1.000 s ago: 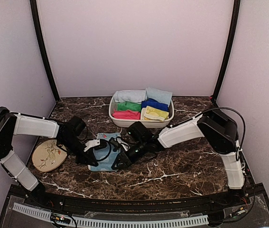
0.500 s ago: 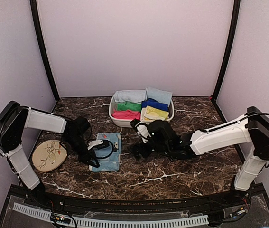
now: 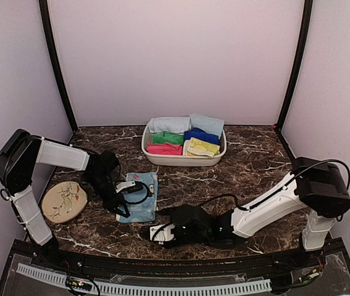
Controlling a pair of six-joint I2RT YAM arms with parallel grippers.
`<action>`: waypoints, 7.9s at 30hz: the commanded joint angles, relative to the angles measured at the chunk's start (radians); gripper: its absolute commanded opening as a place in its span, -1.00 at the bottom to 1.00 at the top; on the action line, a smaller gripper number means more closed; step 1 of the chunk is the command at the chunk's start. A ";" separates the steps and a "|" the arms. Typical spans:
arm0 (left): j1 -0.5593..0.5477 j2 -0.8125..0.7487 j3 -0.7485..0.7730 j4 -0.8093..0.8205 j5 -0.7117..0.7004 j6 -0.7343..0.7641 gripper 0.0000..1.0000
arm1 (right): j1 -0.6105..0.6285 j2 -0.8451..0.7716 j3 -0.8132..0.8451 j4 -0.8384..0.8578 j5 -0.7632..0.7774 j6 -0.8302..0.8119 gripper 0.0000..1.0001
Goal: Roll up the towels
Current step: Roll the towel at the center of the board.
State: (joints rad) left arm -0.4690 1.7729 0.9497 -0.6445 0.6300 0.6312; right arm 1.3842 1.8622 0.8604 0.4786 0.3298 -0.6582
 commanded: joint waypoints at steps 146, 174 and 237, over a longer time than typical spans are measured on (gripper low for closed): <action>0.088 -0.471 -0.176 0.005 -0.025 0.250 -0.19 | -0.308 0.429 0.626 -0.621 -1.057 0.883 -0.99; -0.136 -0.200 -0.100 0.053 -0.094 0.148 -1.00 | -0.385 0.351 0.610 -0.482 -1.011 1.168 0.50; 0.129 -0.402 -0.186 0.120 -0.081 0.136 0.25 | -0.232 0.331 0.537 -0.568 -0.660 0.443 -0.96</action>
State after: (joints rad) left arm -0.3561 1.5204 0.8616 -0.6933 0.6262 0.7357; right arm 1.1881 2.1403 1.3682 0.0658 -0.1196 -0.3676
